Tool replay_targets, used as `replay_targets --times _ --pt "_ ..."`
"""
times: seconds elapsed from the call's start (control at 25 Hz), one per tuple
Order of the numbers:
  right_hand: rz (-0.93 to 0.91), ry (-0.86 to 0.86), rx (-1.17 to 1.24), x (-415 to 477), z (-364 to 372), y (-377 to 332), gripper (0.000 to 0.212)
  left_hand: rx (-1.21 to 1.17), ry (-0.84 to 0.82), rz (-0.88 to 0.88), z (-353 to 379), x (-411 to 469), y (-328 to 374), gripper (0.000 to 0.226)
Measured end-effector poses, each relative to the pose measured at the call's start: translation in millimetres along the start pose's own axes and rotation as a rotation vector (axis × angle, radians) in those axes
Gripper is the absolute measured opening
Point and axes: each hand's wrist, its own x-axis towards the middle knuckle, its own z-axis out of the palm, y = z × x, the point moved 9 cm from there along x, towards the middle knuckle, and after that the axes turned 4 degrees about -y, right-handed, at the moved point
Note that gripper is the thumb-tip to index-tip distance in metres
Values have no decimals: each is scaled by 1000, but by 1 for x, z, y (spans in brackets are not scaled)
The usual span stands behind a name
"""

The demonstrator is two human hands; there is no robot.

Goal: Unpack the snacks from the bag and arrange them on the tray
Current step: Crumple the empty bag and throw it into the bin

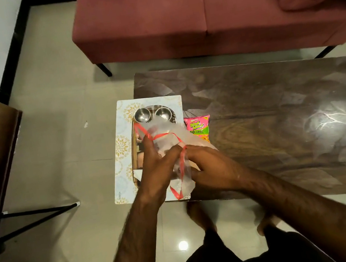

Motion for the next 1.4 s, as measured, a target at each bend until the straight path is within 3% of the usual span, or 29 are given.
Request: replay_targets --times 0.12,0.2,0.28,0.4,0.48,0.64,0.76,0.84,0.92,1.04,1.16,1.24,1.32,1.4 --pt "71 90 275 -26 -22 15 40 74 115 89 -3 3 9 41" --pt "130 339 290 -48 -57 36 42 -51 182 115 -1 2 10 32" --pt "256 499 270 -76 -85 64 58 -252 168 111 11 2 6 32" --pt "417 389 573 -102 -85 99 95 -594 32 -8 53 1 -2 44" --pt "363 316 795 -116 -84 102 103 -544 -17 -59 91 -3 -5 40" --pt "197 318 911 -150 -104 113 97 -115 -101 -37 183 -22 -6 42" --pt "162 333 920 -188 -127 141 93 0 -186 66 254 -45 -3 17" --pt "152 343 928 -221 -145 166 87 147 -196 103 305 -61 -8 26" --pt "148 411 915 -256 -163 192 74 295 -193 176 352 -75 -11 14" --pt "171 588 838 -305 -195 224 44 424 -218 275 400 -88 -4 25" --pt "138 711 880 -348 -225 247 17 236 -256 223 424 -99 3 46" --pt "141 772 917 -367 -240 259 11 157 -251 292 426 -103 20 62" --pt "166 813 972 -378 -247 268 10 260 -400 319 440 -104 31 87" --pt "194 843 983 -382 -252 271 9 392 -662 289 469 -113 29 105"
